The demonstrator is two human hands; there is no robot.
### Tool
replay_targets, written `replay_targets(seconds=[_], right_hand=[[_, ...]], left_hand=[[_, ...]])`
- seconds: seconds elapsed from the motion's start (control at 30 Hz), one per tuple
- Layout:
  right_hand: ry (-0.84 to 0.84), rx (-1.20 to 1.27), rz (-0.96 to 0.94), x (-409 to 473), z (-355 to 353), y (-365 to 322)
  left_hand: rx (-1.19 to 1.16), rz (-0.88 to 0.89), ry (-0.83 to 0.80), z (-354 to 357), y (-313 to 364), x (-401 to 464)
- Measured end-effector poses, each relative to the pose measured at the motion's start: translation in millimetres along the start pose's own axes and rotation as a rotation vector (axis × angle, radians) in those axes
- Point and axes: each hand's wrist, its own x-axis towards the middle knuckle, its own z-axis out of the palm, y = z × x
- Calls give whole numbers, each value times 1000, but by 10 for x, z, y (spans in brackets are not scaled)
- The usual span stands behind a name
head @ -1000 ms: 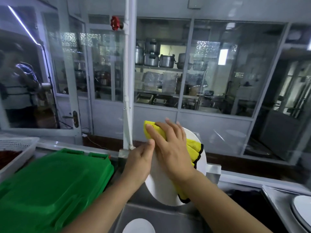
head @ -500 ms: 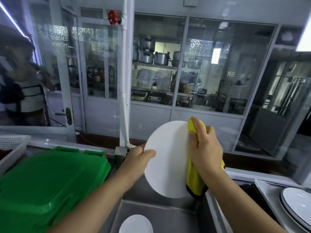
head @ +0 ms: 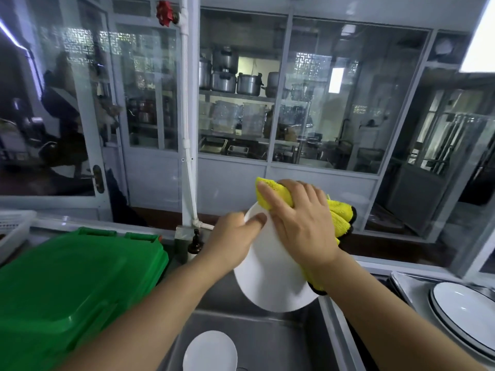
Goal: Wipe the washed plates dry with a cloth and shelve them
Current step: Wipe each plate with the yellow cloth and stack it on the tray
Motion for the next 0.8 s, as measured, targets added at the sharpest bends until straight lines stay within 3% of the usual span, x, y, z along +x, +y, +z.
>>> replay_targets(seconds=[0.07, 0.23, 0.33, 0.43, 0.53, 0.7, 0.8], right_hand=[[52, 2, 128, -30, 6, 59], [71, 216, 744, -195, -10, 67], [82, 407, 921, -295, -20, 75], [28, 408, 864, -355, -61, 142], [-27, 279, 636, -363, -70, 152], [31, 133, 380, -279, -50, 119], [101, 1, 186, -196, -36, 56]], left_hand=[[41, 53, 72, -7, 17, -26], [-52, 119, 207, 5, 3, -121], [-130, 115, 162, 67, -62, -219], [-201, -46, -44, -9, -82, -211], [-151, -128, -170, -137, -52, -80], [77, -50, -104, -125, 13, -1], [75, 13, -62, -16, 17, -48]])
